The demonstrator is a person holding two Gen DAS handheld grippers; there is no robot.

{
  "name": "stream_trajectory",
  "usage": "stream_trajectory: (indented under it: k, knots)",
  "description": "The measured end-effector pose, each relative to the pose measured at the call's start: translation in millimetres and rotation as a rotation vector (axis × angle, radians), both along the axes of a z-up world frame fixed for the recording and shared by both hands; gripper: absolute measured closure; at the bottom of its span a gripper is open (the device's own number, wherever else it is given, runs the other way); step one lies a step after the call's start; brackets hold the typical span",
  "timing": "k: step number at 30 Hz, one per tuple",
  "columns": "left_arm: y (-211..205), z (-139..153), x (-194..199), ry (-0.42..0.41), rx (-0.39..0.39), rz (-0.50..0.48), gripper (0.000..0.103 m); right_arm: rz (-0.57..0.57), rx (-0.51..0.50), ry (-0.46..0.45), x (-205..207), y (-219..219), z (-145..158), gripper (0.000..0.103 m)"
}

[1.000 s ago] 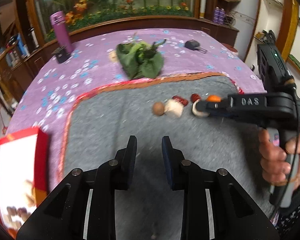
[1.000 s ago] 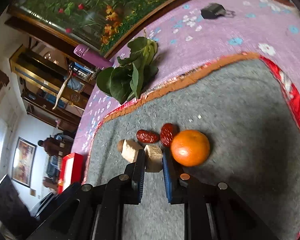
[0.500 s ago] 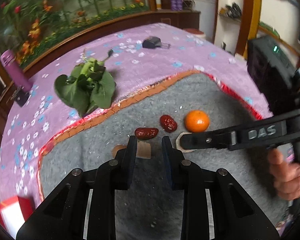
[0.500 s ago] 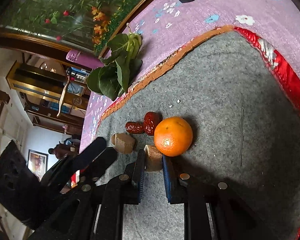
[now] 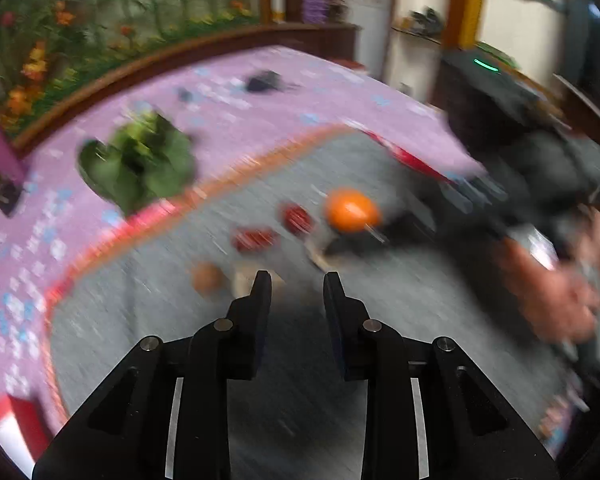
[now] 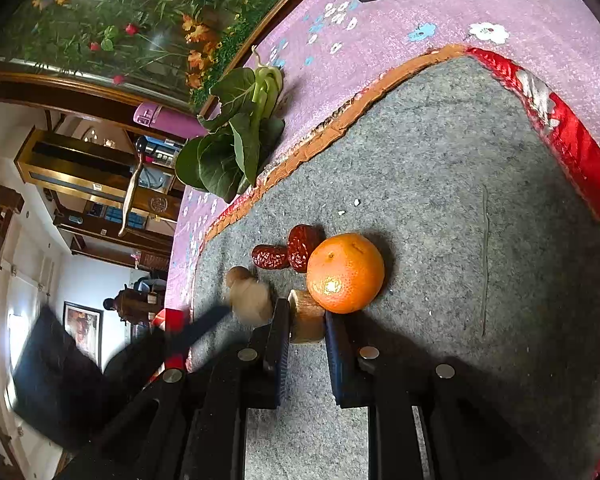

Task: Organize fruits
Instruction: 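Grasp a tan cube with the right gripper while the left grasps another tan cube, then carry both tan cubes over the white tray and open both grippers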

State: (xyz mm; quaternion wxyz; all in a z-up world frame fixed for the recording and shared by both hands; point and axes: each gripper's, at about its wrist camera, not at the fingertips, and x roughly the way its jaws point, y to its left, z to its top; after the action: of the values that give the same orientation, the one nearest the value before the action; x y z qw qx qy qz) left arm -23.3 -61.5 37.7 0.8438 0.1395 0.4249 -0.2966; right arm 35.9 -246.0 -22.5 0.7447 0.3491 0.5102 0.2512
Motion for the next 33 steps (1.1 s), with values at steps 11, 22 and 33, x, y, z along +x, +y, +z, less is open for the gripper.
stream_trajectory:
  k: [11,22,33]
  knots:
    - [20.3,13.2,-21.0,-0.095,0.036,0.126,0.078,0.003,-0.005,0.000,-0.6,0.0,1.8,0.086]
    - [10.2,-13.4,15.4,-0.050,0.050,0.272,0.058,0.011,-0.015,-0.009,-0.9,4.0,4.0,0.086]
    - [19.9,-23.8,26.5,-0.025,0.025,0.323,0.063,0.022,-0.089,-0.075,-2.4,22.3,13.5,0.085]
